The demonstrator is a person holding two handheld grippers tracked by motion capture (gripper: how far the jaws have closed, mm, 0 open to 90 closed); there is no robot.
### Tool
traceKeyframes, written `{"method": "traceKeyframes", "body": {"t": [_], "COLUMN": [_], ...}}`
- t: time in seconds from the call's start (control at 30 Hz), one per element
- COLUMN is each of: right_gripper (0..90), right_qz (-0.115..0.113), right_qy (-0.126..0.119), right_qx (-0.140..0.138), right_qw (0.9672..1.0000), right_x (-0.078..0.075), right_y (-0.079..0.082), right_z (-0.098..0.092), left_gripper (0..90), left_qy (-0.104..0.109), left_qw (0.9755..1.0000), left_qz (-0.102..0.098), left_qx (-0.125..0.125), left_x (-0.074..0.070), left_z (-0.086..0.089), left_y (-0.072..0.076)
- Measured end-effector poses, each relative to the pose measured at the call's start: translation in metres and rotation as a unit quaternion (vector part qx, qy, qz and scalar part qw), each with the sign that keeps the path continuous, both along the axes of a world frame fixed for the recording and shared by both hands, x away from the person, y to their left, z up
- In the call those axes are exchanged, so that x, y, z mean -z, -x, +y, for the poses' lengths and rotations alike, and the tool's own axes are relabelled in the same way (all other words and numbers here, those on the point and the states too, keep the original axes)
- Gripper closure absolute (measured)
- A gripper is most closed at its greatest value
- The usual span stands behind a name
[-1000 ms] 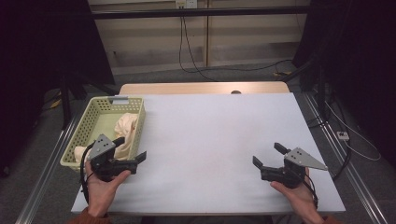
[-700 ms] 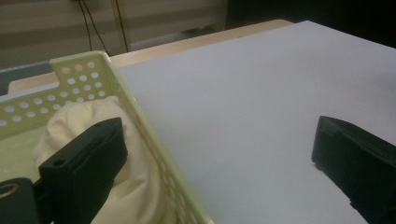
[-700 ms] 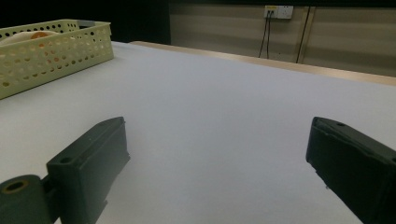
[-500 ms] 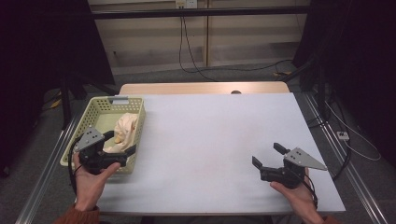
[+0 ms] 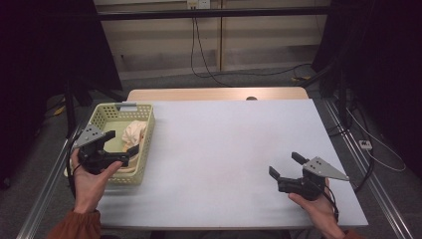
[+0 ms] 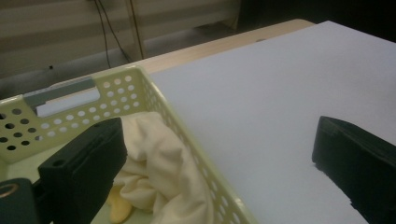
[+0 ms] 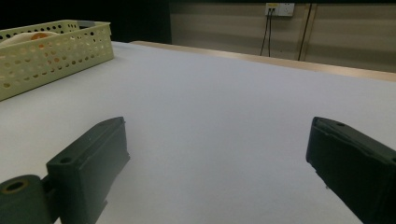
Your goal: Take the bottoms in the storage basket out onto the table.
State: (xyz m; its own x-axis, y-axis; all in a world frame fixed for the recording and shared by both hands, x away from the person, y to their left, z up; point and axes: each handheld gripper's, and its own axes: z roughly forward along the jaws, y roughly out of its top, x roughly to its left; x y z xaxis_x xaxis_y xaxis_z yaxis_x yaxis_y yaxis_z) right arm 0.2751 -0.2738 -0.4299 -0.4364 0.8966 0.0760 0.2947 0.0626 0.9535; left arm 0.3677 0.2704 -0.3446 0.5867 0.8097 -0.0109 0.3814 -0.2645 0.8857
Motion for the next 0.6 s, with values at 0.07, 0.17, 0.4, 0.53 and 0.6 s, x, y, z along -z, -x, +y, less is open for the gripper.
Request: {"method": "traceKeyframes", "body": {"t": [0.07, 0.17, 0.4, 0.53, 0.6], "right_gripper": [5.6, 5.6, 5.6, 5.5, 5.6], "right_qz": [0.000, -0.001, -0.003, -0.001, -0.001], "right_qy": [-0.001, 0.000, 0.004, 0.004, 0.005], "right_qx": [-0.001, -0.002, -0.004, -0.004, -0.005], "right_qw": [1.0000, 1.0000, 1.0000, 1.0000, 1.0000], "right_x": [0.000, 0.000, -0.002, -0.001, -0.001], "right_y": [0.000, 0.000, 0.001, -0.001, -0.001], "right_z": [0.001, 0.002, 0.004, 0.005, 0.005], "left_gripper": [3.4, 4.2, 4.0, 5.7, 5.4], "left_qy": [-0.008, -0.010, -0.034, -0.050, -0.058], "left_qw": [0.9999, 0.9999, 0.9991, 0.9987, 0.9982], "left_qz": [0.007, 0.002, 0.009, 0.007, 0.009], "left_qx": [-0.007, -0.004, -0.022, -0.008, -0.012], "left_x": [-0.003, -0.009, -0.011, -0.013, -0.014], "left_z": [-0.002, -0.006, -0.006, -0.012, -0.013], "left_y": [-0.001, 0.000, -0.003, -0.005, -0.009]}}
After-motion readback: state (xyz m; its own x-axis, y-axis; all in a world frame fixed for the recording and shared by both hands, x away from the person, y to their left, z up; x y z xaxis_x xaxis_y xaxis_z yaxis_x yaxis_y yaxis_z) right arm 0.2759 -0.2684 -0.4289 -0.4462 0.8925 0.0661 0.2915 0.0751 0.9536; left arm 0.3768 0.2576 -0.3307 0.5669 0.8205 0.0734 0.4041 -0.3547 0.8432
